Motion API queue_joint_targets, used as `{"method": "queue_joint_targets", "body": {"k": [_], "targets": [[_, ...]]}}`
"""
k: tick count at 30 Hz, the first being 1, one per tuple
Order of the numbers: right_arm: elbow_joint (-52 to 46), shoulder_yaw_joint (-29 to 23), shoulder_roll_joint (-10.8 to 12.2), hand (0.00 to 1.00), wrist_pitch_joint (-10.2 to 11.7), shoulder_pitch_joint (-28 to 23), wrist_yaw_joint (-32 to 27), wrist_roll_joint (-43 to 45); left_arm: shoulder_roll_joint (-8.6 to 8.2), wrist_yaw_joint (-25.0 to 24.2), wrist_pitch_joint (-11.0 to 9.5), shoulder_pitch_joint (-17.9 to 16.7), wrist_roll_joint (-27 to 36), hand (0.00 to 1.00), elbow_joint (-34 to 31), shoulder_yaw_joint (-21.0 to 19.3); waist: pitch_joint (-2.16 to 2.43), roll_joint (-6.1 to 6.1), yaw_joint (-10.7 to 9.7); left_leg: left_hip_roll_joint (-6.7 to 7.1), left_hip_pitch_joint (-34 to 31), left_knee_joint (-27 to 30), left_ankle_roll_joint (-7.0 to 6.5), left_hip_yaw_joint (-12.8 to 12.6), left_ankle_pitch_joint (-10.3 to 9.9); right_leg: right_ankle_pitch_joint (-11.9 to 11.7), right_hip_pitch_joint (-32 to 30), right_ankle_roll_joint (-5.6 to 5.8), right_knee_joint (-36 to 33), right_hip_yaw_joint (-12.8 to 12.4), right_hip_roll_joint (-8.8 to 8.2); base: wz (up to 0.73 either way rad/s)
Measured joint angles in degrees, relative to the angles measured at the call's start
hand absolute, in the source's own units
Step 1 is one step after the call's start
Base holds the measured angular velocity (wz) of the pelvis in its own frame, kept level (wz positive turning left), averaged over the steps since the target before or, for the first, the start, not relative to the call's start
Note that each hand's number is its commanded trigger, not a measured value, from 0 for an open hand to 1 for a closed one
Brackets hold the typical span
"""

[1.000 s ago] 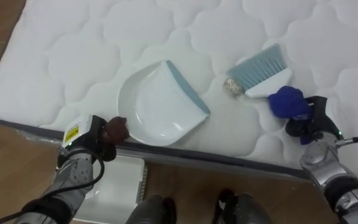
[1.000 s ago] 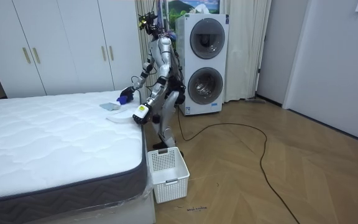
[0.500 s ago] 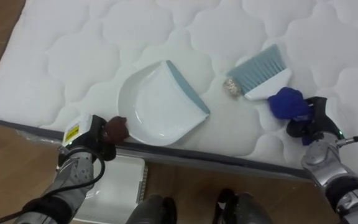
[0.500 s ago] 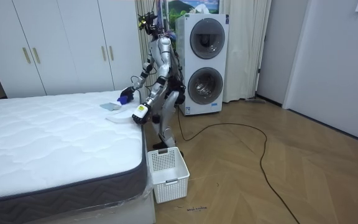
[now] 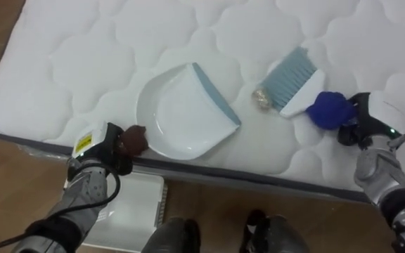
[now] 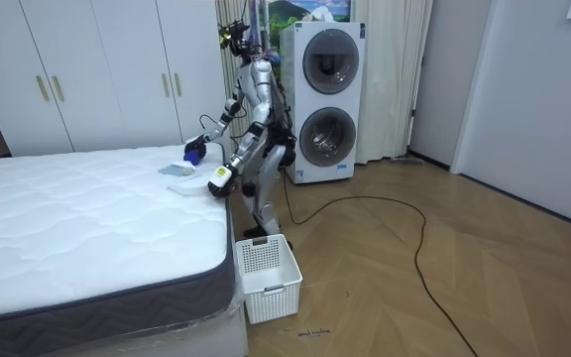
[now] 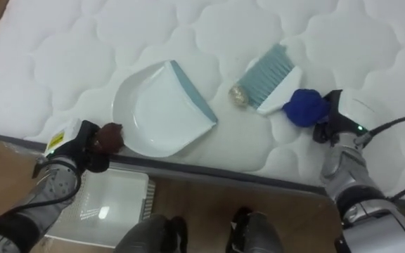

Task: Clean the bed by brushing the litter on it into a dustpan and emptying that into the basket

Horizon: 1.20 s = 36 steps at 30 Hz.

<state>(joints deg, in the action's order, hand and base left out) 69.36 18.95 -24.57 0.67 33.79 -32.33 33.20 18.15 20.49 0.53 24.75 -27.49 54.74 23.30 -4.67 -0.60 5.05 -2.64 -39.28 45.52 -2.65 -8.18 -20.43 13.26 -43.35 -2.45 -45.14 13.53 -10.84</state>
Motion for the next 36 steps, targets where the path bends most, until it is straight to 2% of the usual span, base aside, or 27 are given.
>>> {"method": "queue_joint_targets", "body": {"k": [1, 4, 6, 9, 12, 16, 21, 26, 29, 31, 33, 36], "targets": [[-0.7, 0.19, -0.1, 1.0, -0.75, 0.15, -0.14, 3.08, 0.88, 0.22, 0.03, -0.09, -1.66, 1.0, -0.69, 0.06, 0.03, -1.1, 0.16, -0.19, 0.14, -0.13, 0.03, -0.43, 0.01, -0.05, -0.04, -0.1, 0.02, -0.14, 0.12, -0.1], [-0.84, 1.56, -0.56, 1.0, -2.43, 1.94, -0.2, 10.02, 2.56, 0.63, 0.23, 0.08, -5.07, 1.0, -1.31, 0.1, 0.03, -3.3, 0.04, -0.16, 0.25, -0.14, 0.09, -0.3, 0.04, -0.24, 0.14, -0.27, 0.39, -0.07, 0.47, -0.06], [-0.82, 2.6, -1.58, 1.0, -3.43, 3.27, -0.67, 14.24, 3.36, 1.51, 0.36, 0.14, -7.34, 1.0, -1.92, 0.79, 0.03, -3.86, 0.05, -0.7, -0.06, -0.01, 0.09, -0.16, 0.04, -0.64, 0.29, -0.23, 0.99, 0.21, 0.78, 0.0], [-1.02, 4.55, -3.37, 1.0, -5.03, 5.41, -1.36, 20.47, 3.58, 2.43, 1.18, 0.03, -9.02, 1.0, -2.56, 1.69, 0.06, -4.23, 0.11, -0.68, 0.09, -0.55, -0.09, -0.04, 0.17, -1.38, 0.68, 0.0, 1.88, 0.26, 0.99, -0.04], [-3.48, 4.6, -4.52, 1.0, -5.78, 5.84, -1.46, 25.96, 4.78, 2.66, 1.63, -0.22, -12.68, 1.0, -4.35, 1.8, 0.03, -5.55, 0.16, -0.51, 0.66, -1.82, -0.26, -0.79, 0.56, -1.67, 0.52, 0.25, 2.62, -0.56, 1.07, -0.06], [-7.66, 5.17, -5.59, 1.0, -7.55, 6.13, -1.49, 34.75, 5.43, 3.34, 2.23, -0.32, -16.35, 1.0, -5.15, 1.8, 0.01, -5.82, -0.02, -0.69, 0.99, -2.42, -0.27, -0.92, 0.56, -1.96, 0.97, 0.1, 3.4, 0.17, 0.98, -0.05], [-9.89, 5.24, -5.59, 1.0, -9.46, 6.14, -1.47, 39.79, 5.54, 3.78, 4.05, -0.36, -18.37, 1.0, -5.65, 2.46, 0.07, -6.07, -0.17, -0.71, 1.08, -2.93, -0.28, -1.07, 0.57, -1.97, 0.97, 0.11, 3.6, 0.59, 0.96, 0.0], [-12.44, 6.67, -5.67, 1.0, -9.76, 6.21, -0.24, 44.24, 6.23, 2.88, 4.23, -0.67, -19.4, 1.0, -5.6, 2.65, 0.06, -6.67, -0.15, -0.84, 2.78, -4.04, -0.24, -2.0, 0.57, -1.97, 1.97, 0.1, 4.05, 0.4, 1.02, -0.06], [-14.49, 8.67, -5.65, 1.0, -9.84, 6.38, 1.42, 46.19, 7.75, 1.87, 4.22, -0.92, -19.48, 1.0, -5.92, 3.13, 0.1, -7.81, -0.17, -1.09, 4.08, -5.05, -0.04, -2.5, 0.69, -2.18, 2.89, -0.21, 5.08, 0.7, 1.23, -0.14], [-15.32, 8.92, -5.64, 1.0, -9.84, 6.7, 2.92, 47.21, 8.85, 1.24, 4.21, -0.92, -19.48, 1.0, -6.47, 2.97, 0.04, -8.39, -0.08, -1.98, 3.99, -5.23, 0.17, -2.42, 0.8, -2.96, 3.46, -0.44, 6.73, 1.02, 2.2, -0.08], [-16.09, 8.92, -5.64, 1.0, -9.84, 6.71, 3.24, 48.18, 9.13, 0.79, 4.21, -0.92, -19.48, 1.0, -6.54, 2.97, 0.11, -8.81, -0.14, -2.01, 4.0, -5.2, 0.17, -2.39, 0.81, -2.98, 3.52, -0.41, 6.75, 1.04, 2.24, -0.02], [-17.39, 8.94, -5.64, 1.0, -9.84, 6.68, 3.72, 50.41, 9.42, -0.2, 4.23, -1.22, -19.45, 1.0, -7.58, 2.84, 0.12, -8.83, -0.1, -2.23, 3.98, -5.24, 0.16, -2.35, 0.81, -3.18, 3.87, -0.28, 7.49, 1.55, 2.5, 0.0]]}}
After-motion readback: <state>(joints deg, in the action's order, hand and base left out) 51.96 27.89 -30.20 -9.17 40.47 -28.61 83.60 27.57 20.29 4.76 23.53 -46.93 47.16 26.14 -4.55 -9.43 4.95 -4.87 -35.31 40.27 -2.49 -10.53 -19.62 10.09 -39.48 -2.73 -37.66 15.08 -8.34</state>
